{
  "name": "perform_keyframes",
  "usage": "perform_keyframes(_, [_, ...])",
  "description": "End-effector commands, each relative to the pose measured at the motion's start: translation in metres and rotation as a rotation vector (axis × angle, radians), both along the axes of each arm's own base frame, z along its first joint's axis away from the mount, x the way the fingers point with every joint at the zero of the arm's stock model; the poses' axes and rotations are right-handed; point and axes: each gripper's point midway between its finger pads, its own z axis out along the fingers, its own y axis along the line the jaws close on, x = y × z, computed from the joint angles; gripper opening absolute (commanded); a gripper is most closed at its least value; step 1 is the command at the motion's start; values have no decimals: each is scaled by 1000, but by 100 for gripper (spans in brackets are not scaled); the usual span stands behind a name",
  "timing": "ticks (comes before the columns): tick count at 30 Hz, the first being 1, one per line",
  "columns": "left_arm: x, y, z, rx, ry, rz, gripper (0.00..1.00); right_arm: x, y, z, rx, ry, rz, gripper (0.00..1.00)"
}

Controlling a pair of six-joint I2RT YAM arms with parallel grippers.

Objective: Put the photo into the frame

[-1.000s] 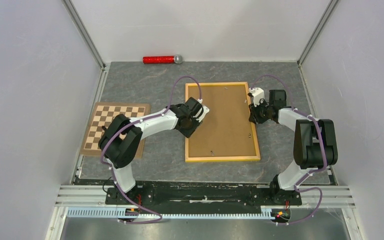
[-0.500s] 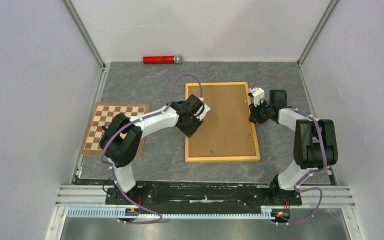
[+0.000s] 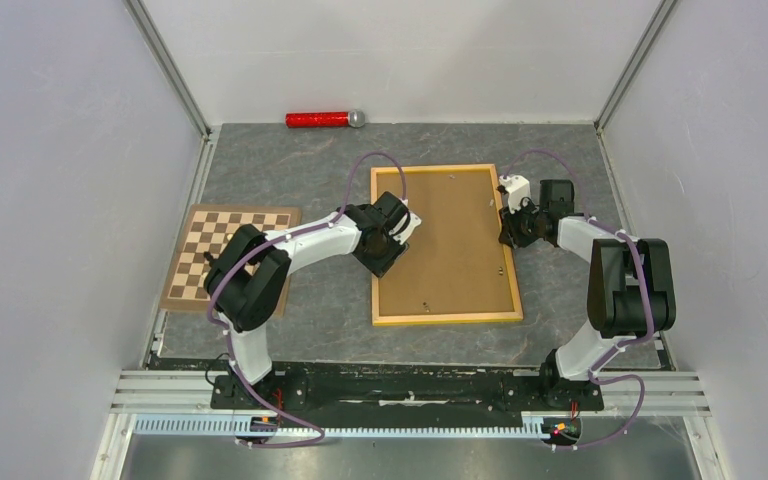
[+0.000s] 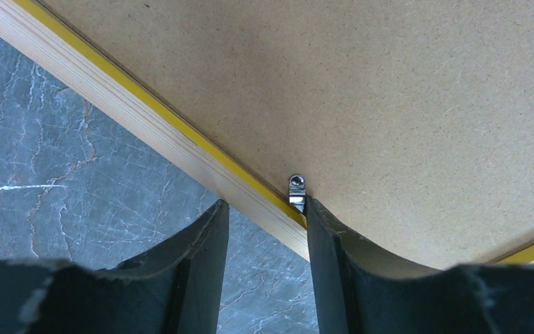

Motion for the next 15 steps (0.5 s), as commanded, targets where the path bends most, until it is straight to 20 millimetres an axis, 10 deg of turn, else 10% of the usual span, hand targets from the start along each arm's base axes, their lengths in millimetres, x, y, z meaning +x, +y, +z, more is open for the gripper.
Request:
perform_keyframes(1, [12,-5,-6,7,-36,-17,49,-18,-1,-11,-20,47,39,0])
perform_keyframes(15, [9,6,-27,44,-44,-22,19,-20,-2,-12,-19,51,37,0])
